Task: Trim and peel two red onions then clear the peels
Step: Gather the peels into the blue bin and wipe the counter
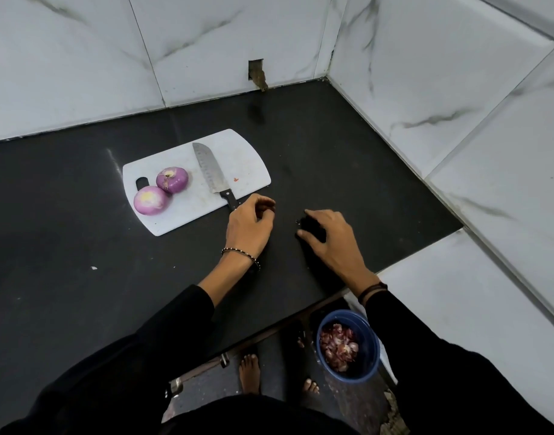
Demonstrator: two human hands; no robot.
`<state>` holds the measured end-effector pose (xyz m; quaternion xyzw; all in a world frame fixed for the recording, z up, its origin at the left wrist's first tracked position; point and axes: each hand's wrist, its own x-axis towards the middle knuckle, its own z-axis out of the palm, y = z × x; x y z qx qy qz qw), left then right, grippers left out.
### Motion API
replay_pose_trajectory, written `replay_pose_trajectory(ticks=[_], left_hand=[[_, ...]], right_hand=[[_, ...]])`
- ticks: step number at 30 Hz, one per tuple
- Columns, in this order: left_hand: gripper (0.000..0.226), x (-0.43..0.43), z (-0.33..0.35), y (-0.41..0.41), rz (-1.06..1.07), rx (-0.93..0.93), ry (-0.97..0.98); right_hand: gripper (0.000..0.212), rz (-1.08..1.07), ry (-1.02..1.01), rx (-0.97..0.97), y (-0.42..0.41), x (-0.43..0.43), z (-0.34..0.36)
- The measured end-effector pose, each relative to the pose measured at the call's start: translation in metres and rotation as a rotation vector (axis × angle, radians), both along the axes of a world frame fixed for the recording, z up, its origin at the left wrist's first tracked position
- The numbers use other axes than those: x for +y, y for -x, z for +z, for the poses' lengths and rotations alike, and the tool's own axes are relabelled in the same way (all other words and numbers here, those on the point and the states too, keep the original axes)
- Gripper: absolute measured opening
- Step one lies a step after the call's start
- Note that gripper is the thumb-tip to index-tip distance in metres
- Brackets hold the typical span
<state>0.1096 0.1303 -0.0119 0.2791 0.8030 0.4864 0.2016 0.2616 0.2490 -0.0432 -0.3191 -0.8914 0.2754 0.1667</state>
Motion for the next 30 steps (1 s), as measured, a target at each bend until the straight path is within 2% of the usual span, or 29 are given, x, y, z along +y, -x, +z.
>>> replay_pose_trajectory(ticks=[6,11,14,18,24,27,30], left_hand=[[0.020,-0.002,0.001,-0.002,0.005,0.003,0.002],[0.020,-0.002,0.002,-0.002,0.028,-0.001,0.002],[0.021,-0.001,0.003,-0.002,0.043,-0.006,-0.011],[0.021,0.002,0.003,-0.002,0.063,-0.022,-0.018],[0.021,0.005,0.005,-0.005,0.095,-0.029,0.000],[0.020,0.002,0.004,-0.013,0.093,-0.040,0.002],[0.020,-0.001,0.005,-0.025,0.075,-0.050,-0.005]], right_hand=[[0.030,-0.044,0.138,0.075,0.015,0.017,-0.001],[0.022,-0.078,0.226,0.110,0.023,0.022,0.001],[0.015,-0.087,0.168,0.057,0.029,0.022,0.006],[0.021,-0.070,-0.081,-0.221,0.040,0.014,0.014],[0.020,-0.019,-0.318,-0.436,0.056,-0.005,0.009],[0.015,-0.011,-0.307,-0.400,0.050,-0.006,0.008],[0.011,-0.082,-0.191,-0.224,0.027,-0.008,0.009]])
